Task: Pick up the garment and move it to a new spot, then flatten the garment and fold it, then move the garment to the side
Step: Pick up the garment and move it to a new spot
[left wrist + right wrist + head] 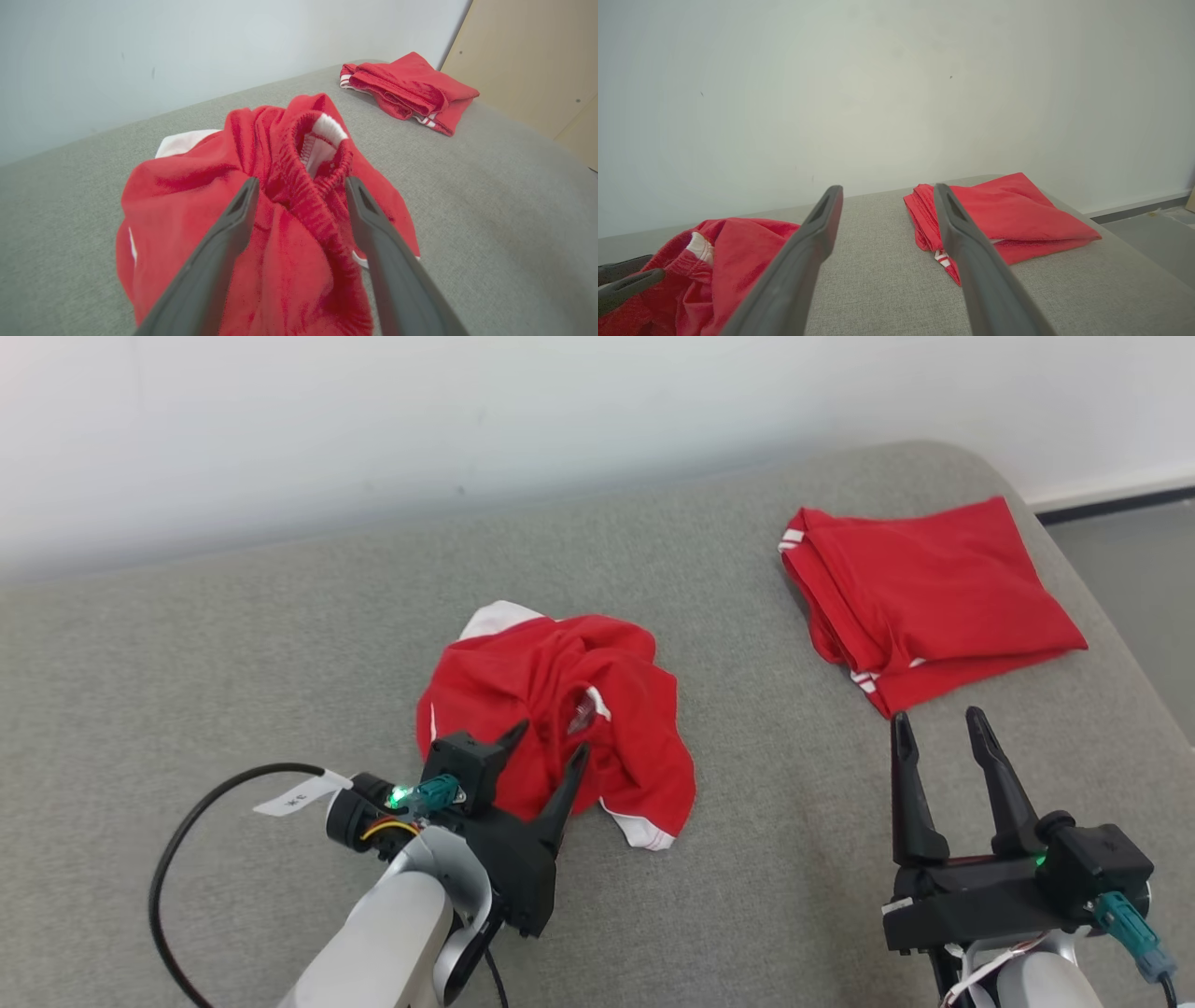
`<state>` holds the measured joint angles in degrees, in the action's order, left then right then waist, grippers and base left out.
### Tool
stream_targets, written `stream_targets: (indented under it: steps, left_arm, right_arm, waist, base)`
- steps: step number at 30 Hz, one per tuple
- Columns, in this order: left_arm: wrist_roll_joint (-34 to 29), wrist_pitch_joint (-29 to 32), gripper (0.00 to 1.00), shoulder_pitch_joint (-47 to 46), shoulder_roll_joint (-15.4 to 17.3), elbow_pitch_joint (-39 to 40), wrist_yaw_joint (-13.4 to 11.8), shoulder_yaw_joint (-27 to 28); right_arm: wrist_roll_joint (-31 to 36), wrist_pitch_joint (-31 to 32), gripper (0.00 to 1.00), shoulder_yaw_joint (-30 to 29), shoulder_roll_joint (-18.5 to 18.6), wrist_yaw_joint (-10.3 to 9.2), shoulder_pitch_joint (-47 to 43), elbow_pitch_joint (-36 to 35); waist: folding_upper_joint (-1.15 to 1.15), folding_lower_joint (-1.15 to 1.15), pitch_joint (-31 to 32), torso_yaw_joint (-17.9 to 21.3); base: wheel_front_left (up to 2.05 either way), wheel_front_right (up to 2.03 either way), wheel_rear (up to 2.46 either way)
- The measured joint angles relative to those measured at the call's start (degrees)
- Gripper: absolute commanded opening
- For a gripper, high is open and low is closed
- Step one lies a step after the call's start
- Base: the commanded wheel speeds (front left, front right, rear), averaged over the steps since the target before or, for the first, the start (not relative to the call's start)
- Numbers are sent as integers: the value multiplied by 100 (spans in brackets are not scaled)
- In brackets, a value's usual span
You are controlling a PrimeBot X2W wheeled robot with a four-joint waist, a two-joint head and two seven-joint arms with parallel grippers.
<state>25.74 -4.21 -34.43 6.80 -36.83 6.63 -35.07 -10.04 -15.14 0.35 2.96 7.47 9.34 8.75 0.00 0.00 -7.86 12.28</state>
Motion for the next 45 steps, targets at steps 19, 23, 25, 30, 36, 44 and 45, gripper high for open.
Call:
stream_targets:
  steps: [19, 23, 25, 30, 36, 44, 45]
  left_arm:
    - [124, -411, 100, 794, 1426, 1473, -756, 771]
    - [256, -400, 100, 1355, 1771, 1995, -1129, 1116]
    - [285, -401, 100, 1662, 1946, 2224, -1300, 1270]
    - [408, -402, 100, 2351, 2189, 2792, -1629, 1508]
    - [467, -532, 100, 2984, 2263, 3287, -2000, 1704]
    - [409, -655, 100, 3516, 2323, 3570, -2303, 1748]
    - [410, -664, 100, 3555, 2306, 3572, -2304, 1737]
  right_arm:
    - [96, 0, 100, -369, -10, 0, -517, -21]
    - [113, 0, 100, -424, -4, 0, -622, -46]
    - [124, 0, 100, -452, -5, 0, -638, -62]
    - [148, 0, 100, -538, 8, 0, -776, -71]
    - [156, 0, 100, -622, 13, 0, -865, -96]
    - [199, 0, 100, -655, 10, 0, -1096, -107]
    - [199, 0, 100, -657, 8, 0, -1112, -108]
  waist:
    - [0, -1, 799, -654]
    - [0, -1, 879, -782]
    - [0, -1, 903, -834]
    - [0, -1, 921, -951]
    - [0, 0, 916, -1063]
    - [0, 0, 963, -1151]
    - [0, 0, 962, -1158]
  base:
    - [0, 0, 0]
    - [0, 0, 0]
    - [0, 0, 0]
    - [0, 0, 0]
    - [0, 0, 0]
    - [0, 0, 0]
    - [0, 0, 0]
